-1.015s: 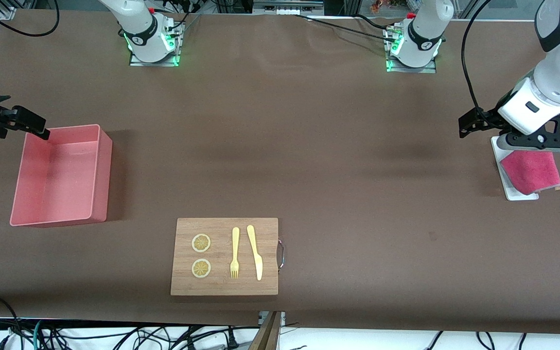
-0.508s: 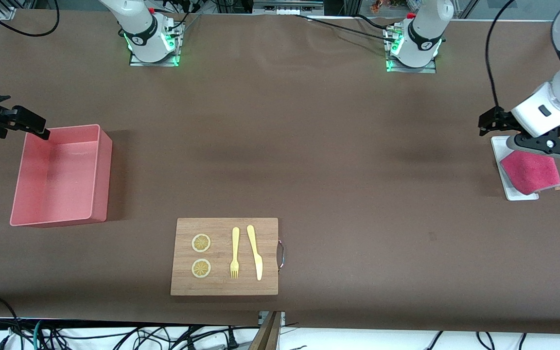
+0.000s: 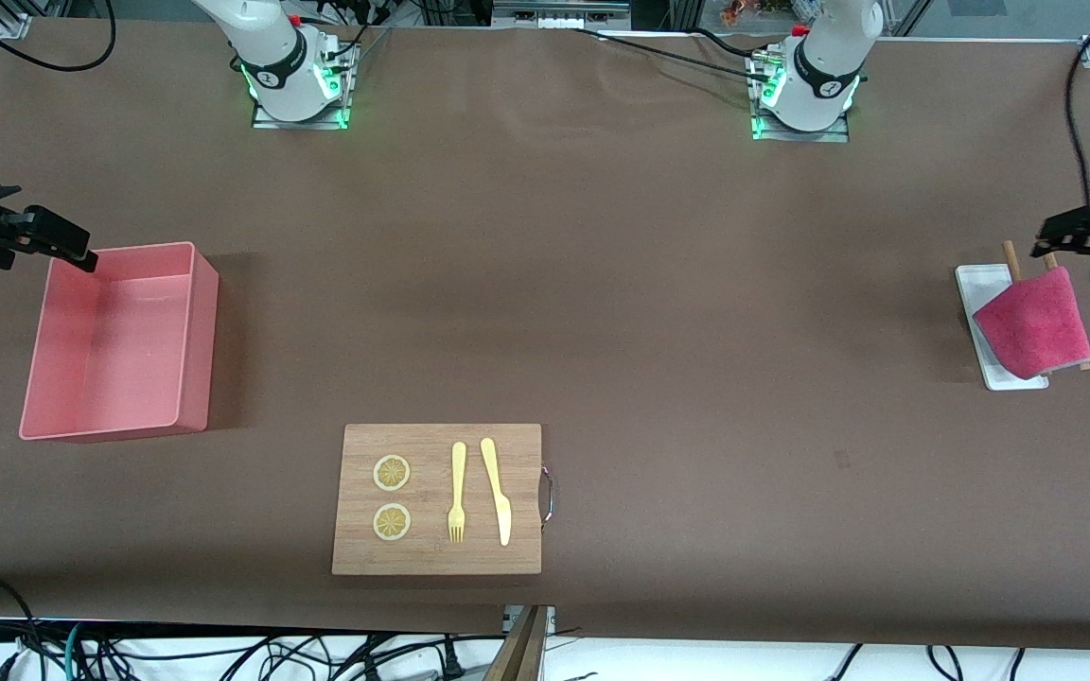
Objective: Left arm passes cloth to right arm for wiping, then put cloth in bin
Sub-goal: 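Lower the left gripper onto the pink cloth on the stick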
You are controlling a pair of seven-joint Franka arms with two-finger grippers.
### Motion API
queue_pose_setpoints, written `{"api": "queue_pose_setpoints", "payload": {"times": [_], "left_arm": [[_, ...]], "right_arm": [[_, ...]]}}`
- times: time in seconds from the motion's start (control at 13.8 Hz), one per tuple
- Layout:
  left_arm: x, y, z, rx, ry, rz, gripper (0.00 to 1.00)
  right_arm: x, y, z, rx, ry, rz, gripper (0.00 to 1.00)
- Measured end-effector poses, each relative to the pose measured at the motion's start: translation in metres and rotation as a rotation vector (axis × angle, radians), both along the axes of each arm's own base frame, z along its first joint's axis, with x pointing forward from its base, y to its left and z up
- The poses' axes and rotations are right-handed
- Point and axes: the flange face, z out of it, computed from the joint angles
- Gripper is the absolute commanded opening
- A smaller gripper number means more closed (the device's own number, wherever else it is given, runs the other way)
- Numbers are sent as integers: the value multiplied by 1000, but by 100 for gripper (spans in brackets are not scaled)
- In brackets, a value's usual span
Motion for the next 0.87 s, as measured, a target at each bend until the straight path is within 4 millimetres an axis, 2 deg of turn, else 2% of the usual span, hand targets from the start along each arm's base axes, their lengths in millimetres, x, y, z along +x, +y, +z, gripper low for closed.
{"api": "queue_pose_setpoints", "payload": {"times": [0.22,0.44,0.65,0.87], "left_arm": [[-24,88,-18,-37,-22,-91,100],[-53,161,-50,-115,-54,-159,100],[-85,227,-110,-246,-124,-211,100],[-111,260,-178,-405,-202,-242,100]], "right_arm": [[0,0,0,0,0,0,100],[1,0,-1,0,2,0,100],[3,1,-7,0,12,2,100],[7,2,-15,1,25,4,100]]}}
